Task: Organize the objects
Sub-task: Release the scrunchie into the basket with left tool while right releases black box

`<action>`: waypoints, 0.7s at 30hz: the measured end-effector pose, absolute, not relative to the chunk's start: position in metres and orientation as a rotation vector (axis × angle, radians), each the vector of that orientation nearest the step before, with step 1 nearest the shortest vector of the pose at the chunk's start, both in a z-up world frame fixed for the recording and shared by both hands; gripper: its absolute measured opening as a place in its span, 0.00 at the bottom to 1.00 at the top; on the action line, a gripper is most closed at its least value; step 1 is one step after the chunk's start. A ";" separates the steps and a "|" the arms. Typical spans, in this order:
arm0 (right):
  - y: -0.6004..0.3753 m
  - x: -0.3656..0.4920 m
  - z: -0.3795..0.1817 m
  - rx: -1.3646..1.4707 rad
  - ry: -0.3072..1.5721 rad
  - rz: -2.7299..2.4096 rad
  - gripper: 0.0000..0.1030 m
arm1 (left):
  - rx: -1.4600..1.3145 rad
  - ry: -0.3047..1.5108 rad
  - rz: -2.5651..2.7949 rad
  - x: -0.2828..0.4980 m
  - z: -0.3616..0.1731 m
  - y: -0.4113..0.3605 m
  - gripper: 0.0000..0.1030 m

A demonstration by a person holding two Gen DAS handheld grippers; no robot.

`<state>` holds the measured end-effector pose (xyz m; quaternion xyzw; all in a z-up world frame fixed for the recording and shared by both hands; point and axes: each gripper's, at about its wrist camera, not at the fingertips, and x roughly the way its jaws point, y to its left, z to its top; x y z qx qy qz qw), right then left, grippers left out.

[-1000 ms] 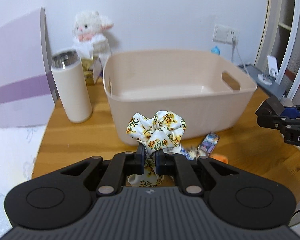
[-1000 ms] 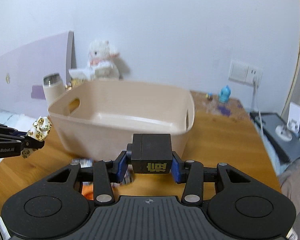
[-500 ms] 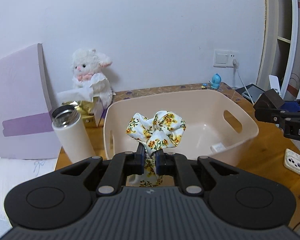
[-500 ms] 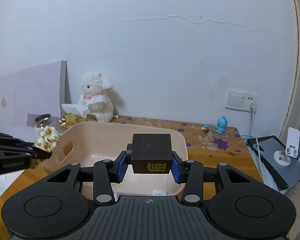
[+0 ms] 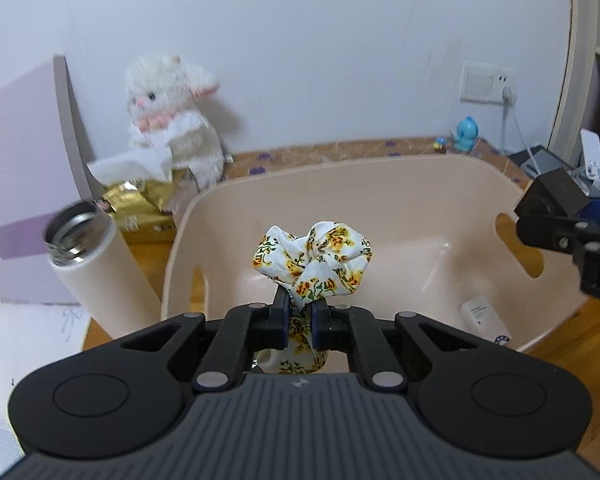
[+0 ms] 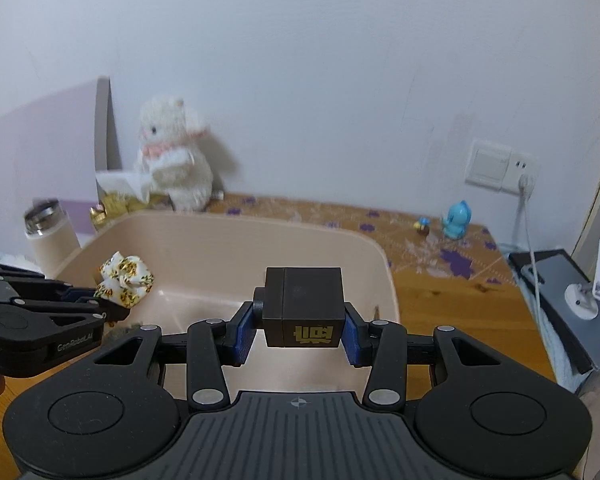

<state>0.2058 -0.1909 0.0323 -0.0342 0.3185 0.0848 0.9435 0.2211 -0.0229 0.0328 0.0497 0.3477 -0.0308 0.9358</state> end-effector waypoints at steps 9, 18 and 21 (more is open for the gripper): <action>-0.189 0.223 0.002 -0.067 0.761 0.174 0.40 | 0.100 0.809 -0.078 0.243 0.004 -0.026 0.12; -0.195 0.200 0.029 -0.087 0.665 0.170 0.70 | 0.097 0.742 -0.090 0.224 0.018 -0.025 0.75; -0.197 0.187 0.041 -0.069 0.646 0.176 0.78 | 0.106 0.709 -0.089 0.212 0.030 -0.024 0.78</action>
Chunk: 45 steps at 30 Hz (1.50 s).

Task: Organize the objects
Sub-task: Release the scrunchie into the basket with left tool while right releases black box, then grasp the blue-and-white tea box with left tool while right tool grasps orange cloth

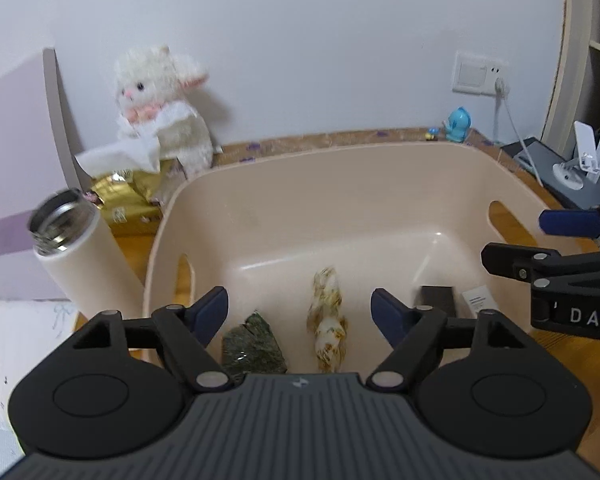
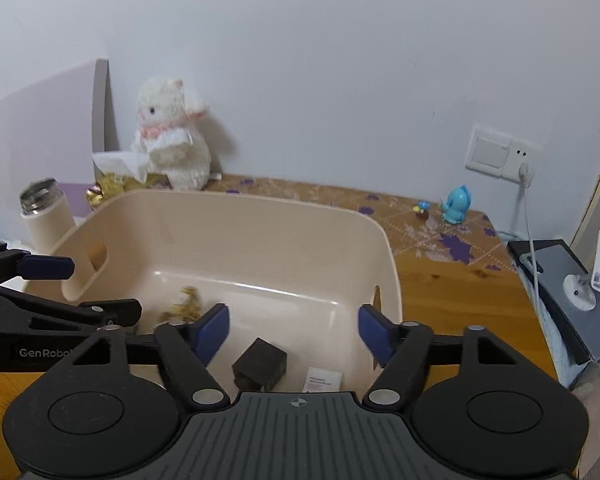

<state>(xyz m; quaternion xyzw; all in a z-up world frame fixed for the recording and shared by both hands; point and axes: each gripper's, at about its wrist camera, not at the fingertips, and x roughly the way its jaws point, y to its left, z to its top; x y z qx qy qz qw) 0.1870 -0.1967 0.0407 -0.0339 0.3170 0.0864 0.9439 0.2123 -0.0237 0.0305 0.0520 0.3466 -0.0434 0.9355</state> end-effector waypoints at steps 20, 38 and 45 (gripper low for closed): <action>-0.183 0.104 0.013 -0.102 0.715 0.242 0.97 | 0.082 0.704 -0.059 0.129 0.034 0.007 0.88; -0.164 0.114 -0.074 -0.052 0.882 0.254 0.96 | 0.089 0.824 -0.028 0.114 -0.032 0.018 0.88; -0.170 0.115 -0.083 -0.093 0.879 0.217 0.94 | 0.060 0.825 -0.047 0.120 -0.036 0.018 0.88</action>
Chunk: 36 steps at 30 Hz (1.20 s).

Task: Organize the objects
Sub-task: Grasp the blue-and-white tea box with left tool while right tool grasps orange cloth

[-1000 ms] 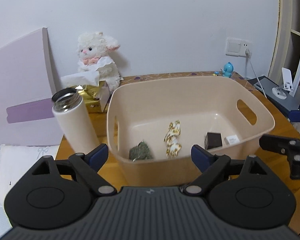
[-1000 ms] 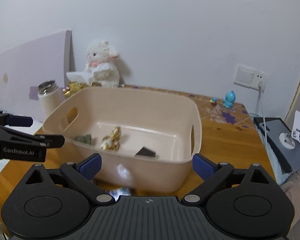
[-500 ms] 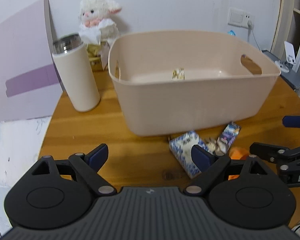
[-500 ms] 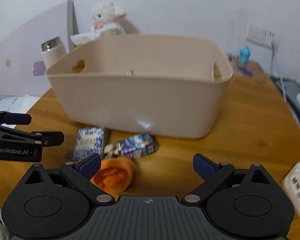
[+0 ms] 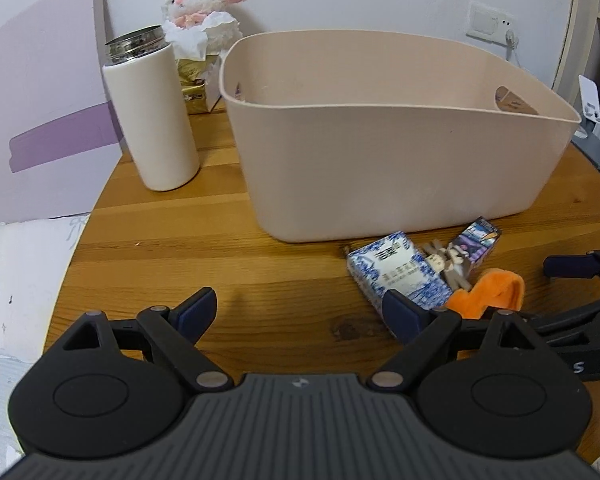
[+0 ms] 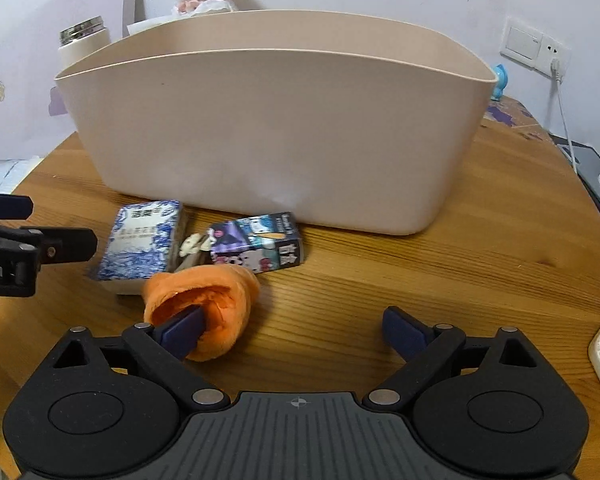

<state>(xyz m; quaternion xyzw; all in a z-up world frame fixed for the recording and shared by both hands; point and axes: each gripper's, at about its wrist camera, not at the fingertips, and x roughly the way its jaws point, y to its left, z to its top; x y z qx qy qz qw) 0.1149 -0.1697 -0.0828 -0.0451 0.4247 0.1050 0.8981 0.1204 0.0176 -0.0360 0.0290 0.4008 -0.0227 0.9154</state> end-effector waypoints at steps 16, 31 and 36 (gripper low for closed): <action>-0.214 0.118 -0.063 -0.095 0.842 0.094 0.87 | 0.027 0.816 -0.112 0.143 -0.042 -0.018 0.88; -0.192 0.125 -0.078 -0.060 0.863 0.197 0.65 | 0.031 0.899 -0.075 0.153 -0.065 -0.017 0.86; -0.187 0.124 -0.076 -0.068 0.840 0.223 0.26 | 0.035 0.876 -0.070 0.153 -0.062 -0.015 0.65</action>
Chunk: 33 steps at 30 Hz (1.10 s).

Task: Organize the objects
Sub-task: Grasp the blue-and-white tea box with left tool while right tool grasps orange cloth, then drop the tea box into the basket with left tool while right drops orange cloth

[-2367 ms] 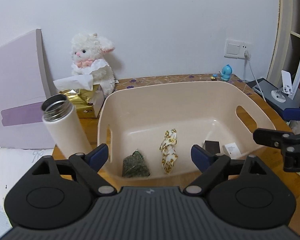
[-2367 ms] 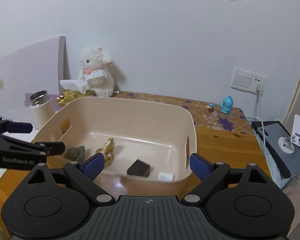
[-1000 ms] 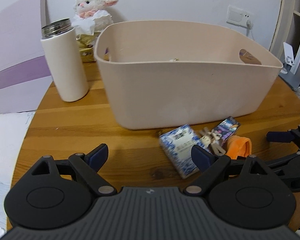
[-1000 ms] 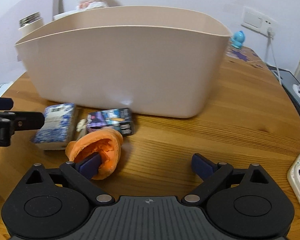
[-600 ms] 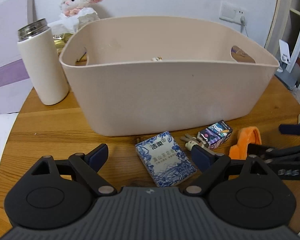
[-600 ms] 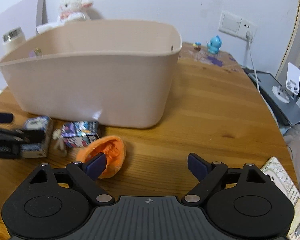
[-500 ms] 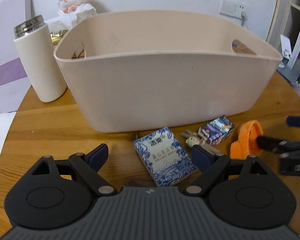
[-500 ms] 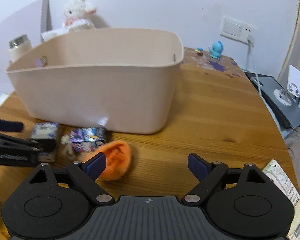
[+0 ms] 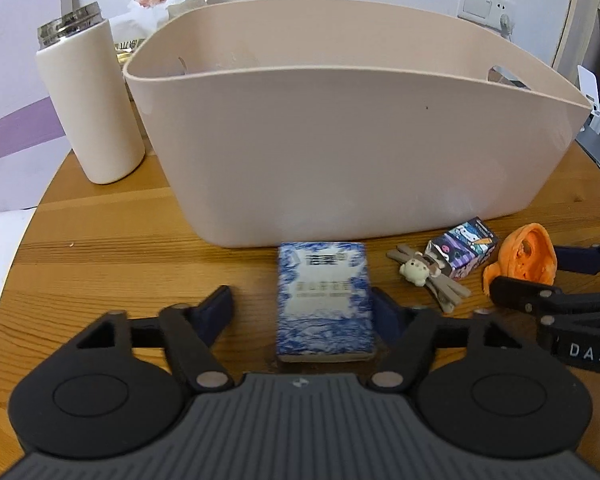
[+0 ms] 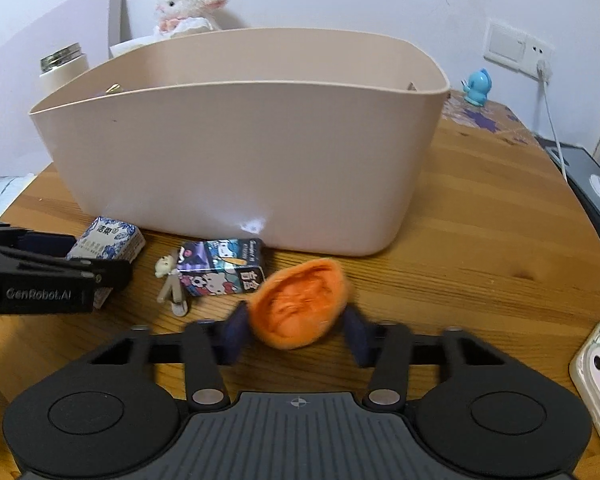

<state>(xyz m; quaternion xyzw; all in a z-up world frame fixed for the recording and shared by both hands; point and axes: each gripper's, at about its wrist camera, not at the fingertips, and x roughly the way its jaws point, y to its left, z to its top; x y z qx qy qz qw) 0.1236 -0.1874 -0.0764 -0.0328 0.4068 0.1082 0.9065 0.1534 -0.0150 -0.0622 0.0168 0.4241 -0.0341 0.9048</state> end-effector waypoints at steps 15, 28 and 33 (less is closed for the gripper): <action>-0.195 0.100 -0.050 -0.069 0.788 0.232 0.10 | 0.024 0.863 -0.085 0.133 -0.048 -0.011 0.46; -0.215 0.084 0.026 -0.053 0.583 0.236 0.10 | 0.051 0.710 -0.120 0.103 0.015 -0.016 0.46; -0.219 0.094 0.045 -0.052 0.530 0.228 0.10 | 0.053 0.643 -0.123 0.100 0.038 -0.018 0.46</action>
